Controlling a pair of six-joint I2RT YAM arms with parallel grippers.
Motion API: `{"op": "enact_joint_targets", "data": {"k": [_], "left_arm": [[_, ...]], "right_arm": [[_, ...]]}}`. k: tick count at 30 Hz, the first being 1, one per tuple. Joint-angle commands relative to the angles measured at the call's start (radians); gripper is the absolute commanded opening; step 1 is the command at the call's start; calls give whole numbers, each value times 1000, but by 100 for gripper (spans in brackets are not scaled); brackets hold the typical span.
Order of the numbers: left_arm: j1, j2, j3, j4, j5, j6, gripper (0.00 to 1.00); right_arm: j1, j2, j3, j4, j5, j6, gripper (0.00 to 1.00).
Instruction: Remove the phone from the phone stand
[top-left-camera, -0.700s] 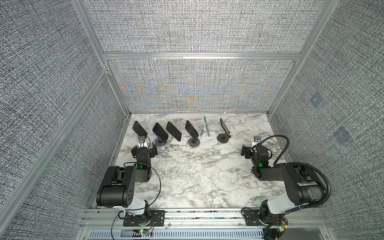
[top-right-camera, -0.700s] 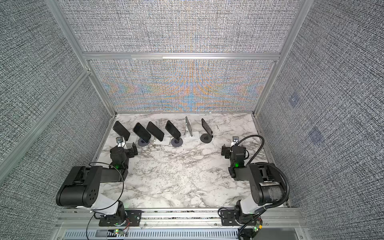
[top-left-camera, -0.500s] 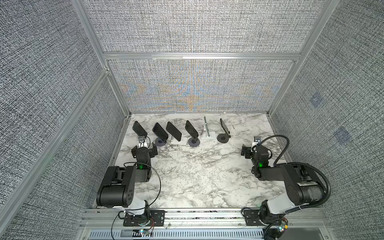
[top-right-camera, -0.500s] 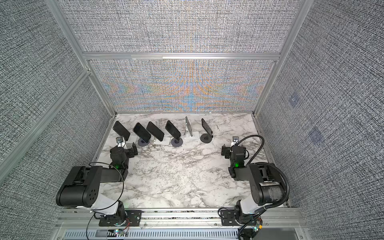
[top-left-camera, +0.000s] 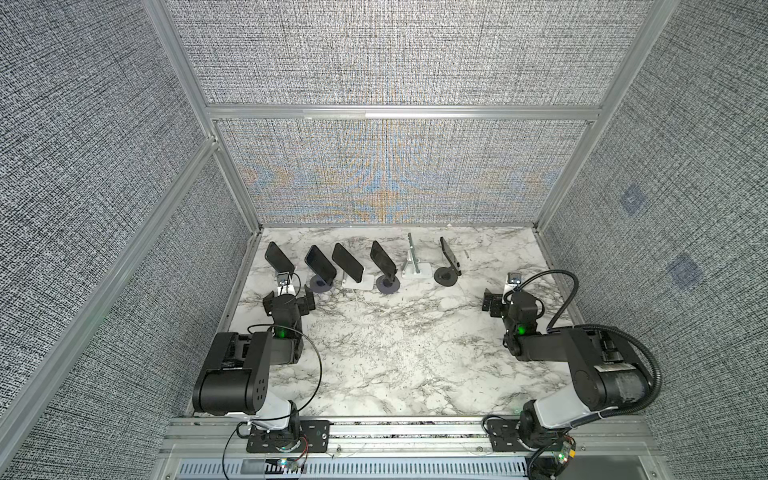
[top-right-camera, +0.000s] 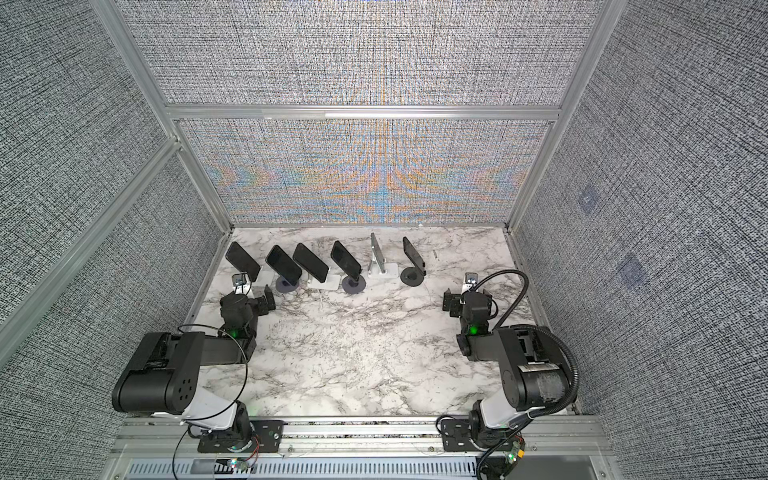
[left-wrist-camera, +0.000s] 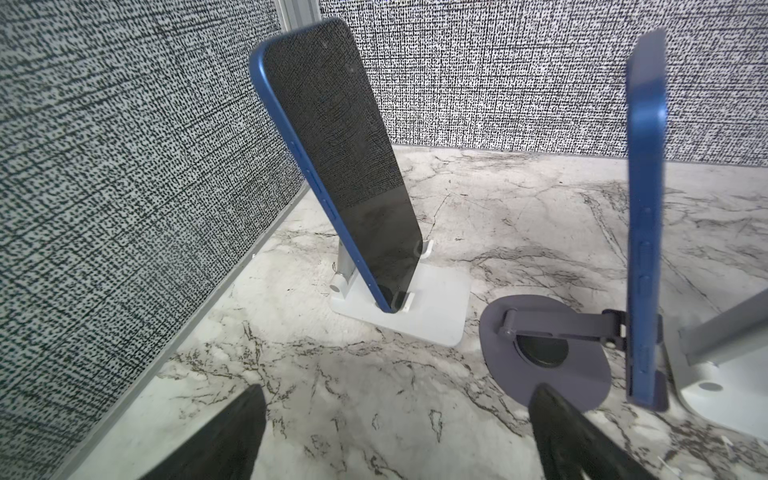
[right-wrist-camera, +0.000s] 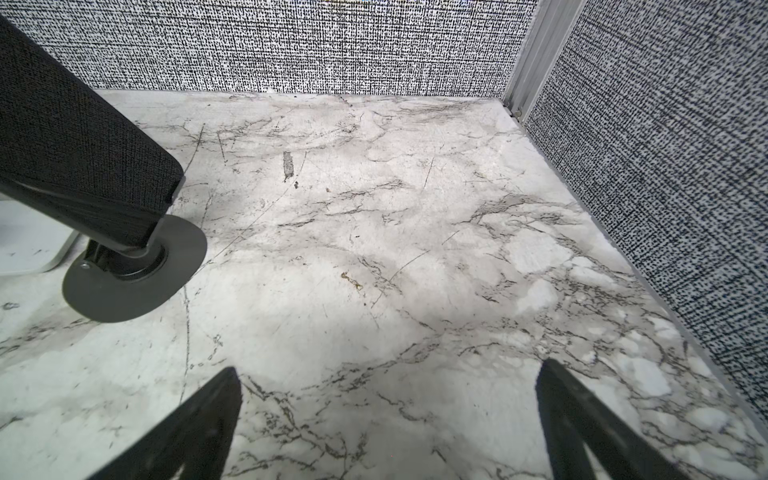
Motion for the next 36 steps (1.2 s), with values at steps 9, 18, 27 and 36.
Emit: {"op": "enact_joint_targets", "data": {"k": [9, 18, 27, 36], "left_arm": [[-1, 0, 1, 29, 3, 4, 99], [1, -54, 1, -12, -2, 7, 98], [0, -553, 233, -794, -43, -71, 99], [50, -456, 688, -1412, 207, -182, 99]], "right_arm": [[0, -1, 2, 28, -1, 6, 99], [-3, -17, 6, 15, 7, 11, 99], [3, -359, 256, -698, -1, 24, 99], [45, -388, 760, -1604, -200, 193, 99]]}}
